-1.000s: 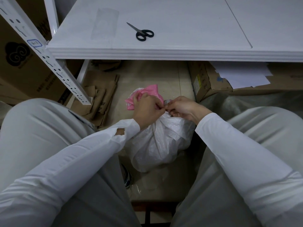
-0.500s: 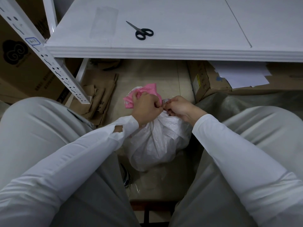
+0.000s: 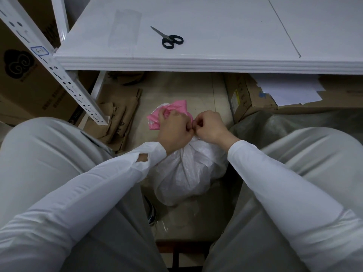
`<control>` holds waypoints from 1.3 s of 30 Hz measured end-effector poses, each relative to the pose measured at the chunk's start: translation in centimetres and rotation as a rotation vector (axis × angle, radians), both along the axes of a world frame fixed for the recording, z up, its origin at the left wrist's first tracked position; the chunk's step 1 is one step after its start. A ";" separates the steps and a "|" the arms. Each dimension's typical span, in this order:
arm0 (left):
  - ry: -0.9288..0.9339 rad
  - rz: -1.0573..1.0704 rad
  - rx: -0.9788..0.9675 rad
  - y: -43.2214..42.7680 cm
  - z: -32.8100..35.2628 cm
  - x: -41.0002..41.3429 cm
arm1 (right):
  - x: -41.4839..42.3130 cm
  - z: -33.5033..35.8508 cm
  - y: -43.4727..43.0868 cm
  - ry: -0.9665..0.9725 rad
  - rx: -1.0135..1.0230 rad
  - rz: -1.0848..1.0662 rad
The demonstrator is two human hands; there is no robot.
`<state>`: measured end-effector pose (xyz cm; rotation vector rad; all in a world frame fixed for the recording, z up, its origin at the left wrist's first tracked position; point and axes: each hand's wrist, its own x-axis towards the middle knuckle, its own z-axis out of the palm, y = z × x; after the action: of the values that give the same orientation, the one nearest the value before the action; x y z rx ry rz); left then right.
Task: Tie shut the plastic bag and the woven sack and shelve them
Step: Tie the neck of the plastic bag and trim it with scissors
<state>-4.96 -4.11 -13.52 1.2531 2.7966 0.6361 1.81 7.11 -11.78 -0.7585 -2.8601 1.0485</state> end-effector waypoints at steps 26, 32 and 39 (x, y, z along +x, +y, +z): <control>0.007 -0.006 -0.010 -0.8 0.3 -0.3 | 0.0 -0.9 1.0 0.023 -0.385 -0.145; -0.006 0.038 0.037 -0.5 -0.1 -0.4 | 0.1 -0.2 0.1 0.062 -0.071 -0.074; -0.050 0.068 0.099 0.2 0.5 -1.1 | -0.4 -0.5 -1.4 0.118 0.342 0.020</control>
<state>-6.01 -3.92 -13.03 1.1442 2.8086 0.8080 1.45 5.74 -12.31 -0.6192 -2.8364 0.5583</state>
